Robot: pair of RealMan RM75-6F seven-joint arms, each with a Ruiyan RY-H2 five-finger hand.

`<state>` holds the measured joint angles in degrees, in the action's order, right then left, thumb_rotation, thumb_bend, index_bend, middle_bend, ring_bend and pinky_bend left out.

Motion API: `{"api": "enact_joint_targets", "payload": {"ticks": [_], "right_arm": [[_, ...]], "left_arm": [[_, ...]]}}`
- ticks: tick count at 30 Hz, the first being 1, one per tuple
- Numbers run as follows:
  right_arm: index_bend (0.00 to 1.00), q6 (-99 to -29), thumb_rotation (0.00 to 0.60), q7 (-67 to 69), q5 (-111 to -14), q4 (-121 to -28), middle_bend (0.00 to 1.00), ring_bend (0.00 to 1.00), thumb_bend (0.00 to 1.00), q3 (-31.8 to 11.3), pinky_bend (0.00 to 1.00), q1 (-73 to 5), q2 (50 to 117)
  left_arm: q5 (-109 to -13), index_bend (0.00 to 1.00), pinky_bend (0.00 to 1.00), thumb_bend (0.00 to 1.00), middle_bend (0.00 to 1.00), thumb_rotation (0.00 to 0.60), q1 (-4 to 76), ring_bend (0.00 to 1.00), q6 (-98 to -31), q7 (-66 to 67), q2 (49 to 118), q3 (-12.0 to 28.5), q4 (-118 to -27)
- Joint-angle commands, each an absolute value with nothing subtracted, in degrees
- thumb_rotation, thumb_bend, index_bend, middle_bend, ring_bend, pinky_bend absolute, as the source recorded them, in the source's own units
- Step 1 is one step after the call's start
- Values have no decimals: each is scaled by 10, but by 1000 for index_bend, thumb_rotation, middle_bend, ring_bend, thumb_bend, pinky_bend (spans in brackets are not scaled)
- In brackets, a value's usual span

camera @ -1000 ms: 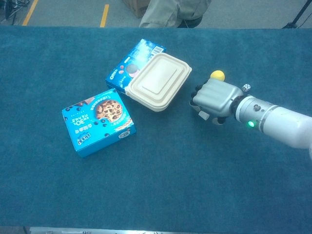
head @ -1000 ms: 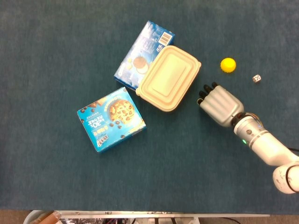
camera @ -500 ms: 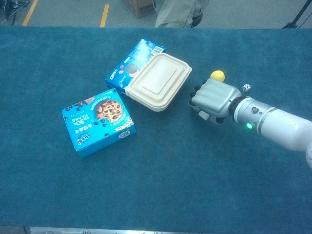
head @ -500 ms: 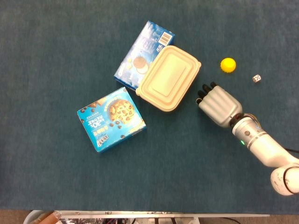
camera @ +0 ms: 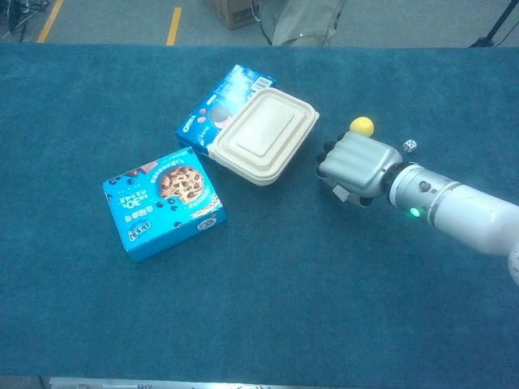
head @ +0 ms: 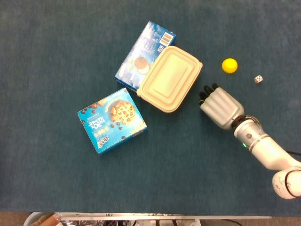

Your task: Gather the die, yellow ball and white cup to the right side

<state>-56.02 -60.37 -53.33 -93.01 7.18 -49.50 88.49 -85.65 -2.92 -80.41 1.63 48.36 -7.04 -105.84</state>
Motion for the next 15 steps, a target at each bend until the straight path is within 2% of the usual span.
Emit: {"api": "enact_joint_targets", "payload": {"ticks": [1, 15], "right_arm": [[455, -562, 600, -606, -534, -928, 279, 186, 276, 73, 275, -494, 887], [500, -570, 600, -609, -547, -923, 298, 188, 275, 75, 275, -488, 893]], "left_arm": [[-856, 334, 183, 293, 380, 492, -30, 329, -805, 16, 484, -70, -1058], [-856, 334, 183, 293, 380, 490, -31, 329, -804, 11, 482, -72, -1056]]}}
